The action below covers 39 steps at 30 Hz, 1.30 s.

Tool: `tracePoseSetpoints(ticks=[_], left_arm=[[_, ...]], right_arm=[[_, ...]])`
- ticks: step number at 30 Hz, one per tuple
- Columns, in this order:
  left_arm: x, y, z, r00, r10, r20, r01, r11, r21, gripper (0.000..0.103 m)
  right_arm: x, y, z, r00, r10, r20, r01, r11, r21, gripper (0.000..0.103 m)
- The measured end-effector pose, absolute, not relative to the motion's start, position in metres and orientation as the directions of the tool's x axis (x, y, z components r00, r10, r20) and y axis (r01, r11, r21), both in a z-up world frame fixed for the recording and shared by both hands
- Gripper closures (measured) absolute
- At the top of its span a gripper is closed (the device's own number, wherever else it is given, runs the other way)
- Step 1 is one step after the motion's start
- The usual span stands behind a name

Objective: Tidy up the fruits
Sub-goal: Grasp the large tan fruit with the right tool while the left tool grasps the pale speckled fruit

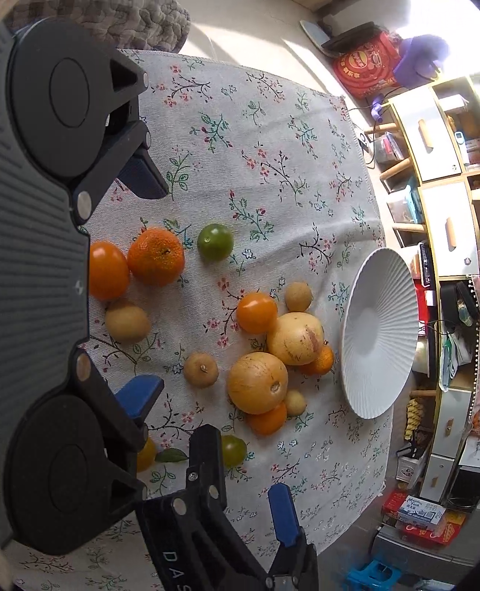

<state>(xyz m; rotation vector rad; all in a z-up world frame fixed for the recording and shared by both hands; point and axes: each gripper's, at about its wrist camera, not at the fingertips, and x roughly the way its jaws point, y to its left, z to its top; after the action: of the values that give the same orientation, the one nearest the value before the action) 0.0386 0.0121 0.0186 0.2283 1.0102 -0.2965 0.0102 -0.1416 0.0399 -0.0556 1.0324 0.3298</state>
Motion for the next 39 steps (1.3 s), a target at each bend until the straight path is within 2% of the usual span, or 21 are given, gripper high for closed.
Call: tracePoseSetpoints(ticks=[3,6,11,17,26,31,39], left_arm=[[0.053,0.006,0.026,0.491,-0.17,-0.855,0.413,0.909,0.056,0.005],[0.066,0.0,0.029,0.48,-0.207,-0.852,0.473,0.879,0.053,0.008],[0.08,-0.006,0.022,0.444,-0.222,-0.868,0.531,0.846,0.056,0.018],[0.089,-0.01,0.017,0.421,-0.214,-0.881,0.573,0.816,0.075,0.022],[0.092,-0.015,0.013,0.405,-0.198,-0.893,0.602,0.792,0.097,0.023],[0.092,-0.015,0.012,0.405,-0.189,-0.895,0.606,0.788,0.107,0.023],[0.089,-0.016,0.013,0.408,-0.185,-0.894,0.609,0.785,0.115,0.023]], right_arm=[[0.022,-0.142,0.043,0.445,0.291,-0.847,-0.311,0.937,0.159,0.003],[0.033,-0.145,0.046,0.431,0.344,-0.834,-0.317,0.923,0.218,0.011],[0.045,-0.144,0.046,0.399,0.405,-0.823,-0.329,0.901,0.283,0.028],[0.056,-0.14,0.033,0.358,0.365,-0.859,-0.296,0.917,0.266,0.042],[0.058,-0.133,0.032,0.39,0.326,-0.861,-0.302,0.929,0.215,0.046],[0.059,-0.127,0.029,0.388,0.299,-0.872,-0.327,0.929,0.173,0.058],[0.058,-0.125,0.026,0.375,0.286,-0.882,-0.313,0.935,0.17,0.056]])
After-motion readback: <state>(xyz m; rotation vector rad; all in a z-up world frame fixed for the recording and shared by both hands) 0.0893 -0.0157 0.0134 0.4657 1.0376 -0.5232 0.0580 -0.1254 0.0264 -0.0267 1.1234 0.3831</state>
